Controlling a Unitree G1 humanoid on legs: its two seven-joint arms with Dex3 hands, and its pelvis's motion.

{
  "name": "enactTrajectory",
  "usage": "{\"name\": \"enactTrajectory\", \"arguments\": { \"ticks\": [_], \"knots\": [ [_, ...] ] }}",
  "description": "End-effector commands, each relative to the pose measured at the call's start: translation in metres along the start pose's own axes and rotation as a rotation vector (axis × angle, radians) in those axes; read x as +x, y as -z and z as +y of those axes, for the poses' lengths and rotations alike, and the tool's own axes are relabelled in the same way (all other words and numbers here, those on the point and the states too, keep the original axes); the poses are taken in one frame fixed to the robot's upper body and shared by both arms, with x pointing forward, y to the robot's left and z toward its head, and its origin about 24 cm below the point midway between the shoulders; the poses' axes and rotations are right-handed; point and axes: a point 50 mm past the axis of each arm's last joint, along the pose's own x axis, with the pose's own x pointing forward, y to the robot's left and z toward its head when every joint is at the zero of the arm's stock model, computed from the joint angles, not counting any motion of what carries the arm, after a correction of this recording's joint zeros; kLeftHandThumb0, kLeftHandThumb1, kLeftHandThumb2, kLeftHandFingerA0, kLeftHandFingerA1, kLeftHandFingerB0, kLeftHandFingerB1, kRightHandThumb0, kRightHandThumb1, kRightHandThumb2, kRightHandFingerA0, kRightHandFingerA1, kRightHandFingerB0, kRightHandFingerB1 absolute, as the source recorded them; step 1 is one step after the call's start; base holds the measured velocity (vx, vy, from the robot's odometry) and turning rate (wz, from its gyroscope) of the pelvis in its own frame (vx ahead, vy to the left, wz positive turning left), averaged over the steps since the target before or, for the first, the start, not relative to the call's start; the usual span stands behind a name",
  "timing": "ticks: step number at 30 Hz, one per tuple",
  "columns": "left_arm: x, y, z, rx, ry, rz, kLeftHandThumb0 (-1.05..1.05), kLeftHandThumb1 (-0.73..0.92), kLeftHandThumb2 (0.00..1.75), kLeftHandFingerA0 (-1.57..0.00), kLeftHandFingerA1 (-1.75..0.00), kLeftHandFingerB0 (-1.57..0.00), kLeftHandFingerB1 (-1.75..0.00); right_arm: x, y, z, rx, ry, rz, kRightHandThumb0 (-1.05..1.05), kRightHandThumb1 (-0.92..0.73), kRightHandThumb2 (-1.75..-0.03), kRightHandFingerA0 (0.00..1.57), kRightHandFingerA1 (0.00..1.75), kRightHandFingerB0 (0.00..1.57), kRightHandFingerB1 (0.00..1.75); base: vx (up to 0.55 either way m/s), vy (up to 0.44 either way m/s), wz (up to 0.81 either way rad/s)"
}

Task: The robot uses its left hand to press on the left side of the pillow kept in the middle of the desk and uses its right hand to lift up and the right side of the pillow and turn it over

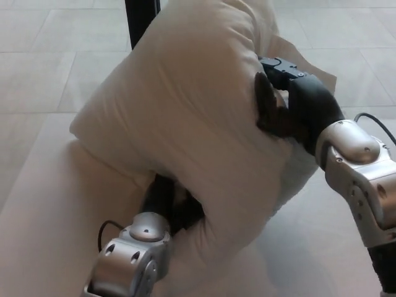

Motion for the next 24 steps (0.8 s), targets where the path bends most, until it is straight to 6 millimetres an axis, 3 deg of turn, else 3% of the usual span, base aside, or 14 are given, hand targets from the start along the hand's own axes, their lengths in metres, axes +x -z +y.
{"name": "enactTrajectory", "arguments": {
  "ticks": [1, 3, 4, 6, 7, 8, 9, 12, 13, 15, 17, 20, 21, 24],
  "knots": [
    [-0.003, 0.022, -0.071, 0.042, 0.302, 0.048, -0.67, 0.92, 0.69, -0.42, -1.17, -0.18, -0.63, -0.002, 0.025, 0.080, -0.051, -0.398, 0.155, -0.96, -0.84, -0.66, 0.36, 0.54, 0.14, 0.34, 0.00, 0.000, 0.00],
    [-0.005, 0.018, -0.075, 0.230, 0.374, 0.006, -0.62, 0.92, 0.84, -0.39, -0.96, -0.14, -0.54, -0.003, 0.028, 0.083, -0.101, -0.427, 0.157, -1.02, -0.68, -1.10, 0.32, 0.61, 0.09, 0.37, 0.00, 0.000, 0.00],
    [-0.008, 0.015, -0.081, 0.227, 0.389, -0.025, -0.71, 0.84, 0.96, -0.11, -0.64, 0.00, 0.00, -0.004, 0.032, 0.086, -0.110, -0.453, 0.178, -0.96, -0.78, -0.64, 0.28, 0.60, 0.16, 0.38, 0.00, 0.000, 0.00],
    [-0.011, 0.012, -0.086, 0.207, 0.402, -0.026, -0.75, 0.81, 0.96, -0.04, -0.59, 0.00, 0.00, -0.004, 0.037, 0.089, -0.095, -0.473, 0.196, -0.91, -0.57, -1.00, 0.28, 0.64, 0.13, 0.47, 0.00, 0.000, 0.00],
    [-0.012, 0.013, -0.089, 0.117, 0.386, 0.006, -0.96, 0.75, 1.12, 0.00, -0.28, 0.00, -0.22, -0.006, 0.045, 0.089, -0.125, -0.485, 0.220, -0.93, -0.72, -0.62, 0.34, 0.73, 0.20, 0.39, 0.00, 0.000, 0.00],
    [-0.014, 0.013, -0.090, 0.076, 0.363, 0.009, -0.72, 0.91, 0.67, 0.00, 0.00, 0.00, 0.00, -0.006, 0.048, 0.090, -0.123, -0.483, 0.239, -0.97, -0.54, -0.75, 0.54, 0.88, 0.21, 0.44, 0.00, 0.000, 0.00],
    [-0.015, 0.016, -0.092, 0.045, 0.299, 0.012, -0.94, 0.74, 1.08, 0.00, -0.25, 0.00, -0.11, -0.007, 0.054, 0.092, -0.126, -0.488, 0.281, -0.90, -0.58, -0.61, 1.07, 1.57, 0.24, 0.44, 0.00, 0.000, 0.00],
    [-0.015, 0.019, -0.096, 0.064, 0.259, -0.013, -0.97, 0.78, 1.10, 0.00, -0.24, 0.00, -0.09, -0.007, 0.059, 0.093, -0.187, -0.494, 0.312, -0.91, -0.57, -0.61, 1.05, 1.60, 0.24, 0.45, 0.00, 0.000, 0.00],
    [-0.020, 0.025, -0.104, 0.040, 0.240, -0.026, -0.94, 0.70, 1.02, -0.04, -0.54, 0.00, -0.07, -0.010, 0.069, 0.103, -0.275, -0.537, 0.338, -0.86, -0.41, -0.81, 0.71, 1.07, 0.21, 0.53, 0.00, 0.000, 0.00],
    [-0.022, 0.031, -0.111, 0.018, 0.259, -0.019, -0.95, 0.73, 1.07, -0.02, -0.50, 0.00, -0.07, -0.013, 0.074, 0.110, -0.350, -0.550, 0.365, -0.81, -0.51, -0.57, 0.72, 1.04, 0.24, 0.45, 0.00, 0.000, 0.00],
    [-0.026, 0.031, -0.123, -0.038, 0.255, 0.002, -0.97, 0.69, 1.05, -0.01, -0.48, 0.00, -0.05, -0.016, 0.079, 0.120, -0.384, -0.585, 0.378, -0.75, -0.38, -0.79, 0.65, 0.96, 0.18, 0.50, 0.00, 0.000, 0.00],
    [-0.027, 0.032, -0.129, -0.078, 0.260, -0.003, -0.89, 0.65, 1.03, 0.00, -0.41, 0.00, -0.10, -0.018, 0.082, 0.126, -0.400, -0.603, 0.389, -0.74, -0.45, -0.55, 0.64, 1.12, 0.23, 0.46, 0.00, 0.000, 0.00],
    [-0.034, 0.030, -0.147, -0.172, 0.315, 0.029, -0.77, 0.64, 0.93, -0.07, -0.66, 0.00, 0.00, -0.022, 0.089, 0.145, -0.504, -0.674, 0.373, -0.86, -0.35, -0.74, 0.99, 1.55, 0.19, 0.50, 0.00, 0.000, 0.00],
    [-0.037, 0.030, -0.155, -0.175, 0.325, 0.039, -0.94, 0.61, 1.02, -0.01, -0.57, 0.00, -0.10, -0.027, 0.096, 0.159, -0.507, -0.698, 0.387, -0.81, -0.34, -0.73, 0.94, 1.52, 0.19, 0.51, 0.00, 0.000, 0.00]
  ]
}}
